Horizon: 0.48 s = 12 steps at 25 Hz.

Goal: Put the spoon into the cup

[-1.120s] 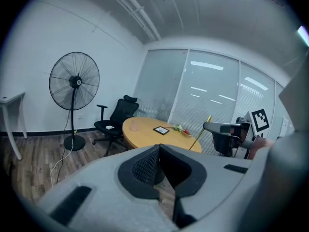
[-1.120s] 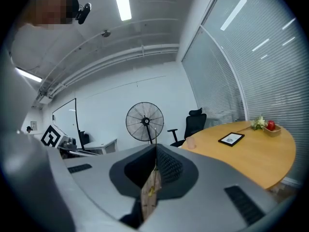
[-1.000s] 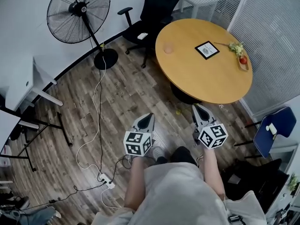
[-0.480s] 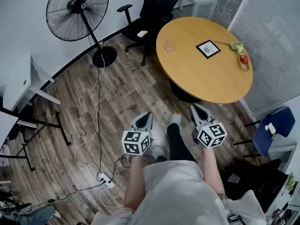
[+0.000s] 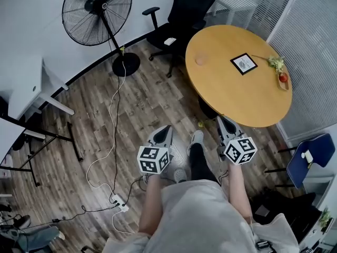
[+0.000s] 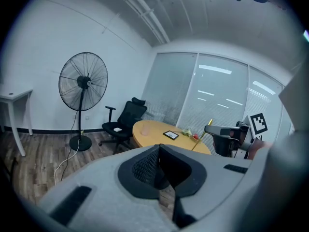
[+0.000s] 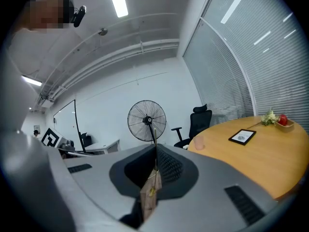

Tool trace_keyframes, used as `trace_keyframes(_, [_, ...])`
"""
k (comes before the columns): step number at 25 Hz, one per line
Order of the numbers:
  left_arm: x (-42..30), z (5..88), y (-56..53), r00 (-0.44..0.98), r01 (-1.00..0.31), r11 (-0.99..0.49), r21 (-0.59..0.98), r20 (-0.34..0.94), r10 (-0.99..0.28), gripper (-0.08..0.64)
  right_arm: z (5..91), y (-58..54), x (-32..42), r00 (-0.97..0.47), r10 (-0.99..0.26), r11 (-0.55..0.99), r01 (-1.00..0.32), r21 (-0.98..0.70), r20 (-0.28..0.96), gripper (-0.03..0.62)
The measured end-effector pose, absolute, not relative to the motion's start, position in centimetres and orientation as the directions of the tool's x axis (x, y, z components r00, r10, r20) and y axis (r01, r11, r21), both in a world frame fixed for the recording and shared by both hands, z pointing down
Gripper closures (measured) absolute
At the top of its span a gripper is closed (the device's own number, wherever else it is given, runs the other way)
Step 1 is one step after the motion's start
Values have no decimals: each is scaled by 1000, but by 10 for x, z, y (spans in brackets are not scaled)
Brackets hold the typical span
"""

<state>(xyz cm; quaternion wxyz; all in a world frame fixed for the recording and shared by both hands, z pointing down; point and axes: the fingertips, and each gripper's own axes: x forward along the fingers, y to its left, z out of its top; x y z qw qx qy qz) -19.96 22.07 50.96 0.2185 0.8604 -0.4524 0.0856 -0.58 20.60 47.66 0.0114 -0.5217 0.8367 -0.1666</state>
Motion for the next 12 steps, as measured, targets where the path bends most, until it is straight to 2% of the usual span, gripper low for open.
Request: trace_keyframes(12, [-194, 519, 152, 552, -832, -468, 298, 361, -752, 552, 491, 132, 3, -476, -867, 404, -844, -351, 147, 589])
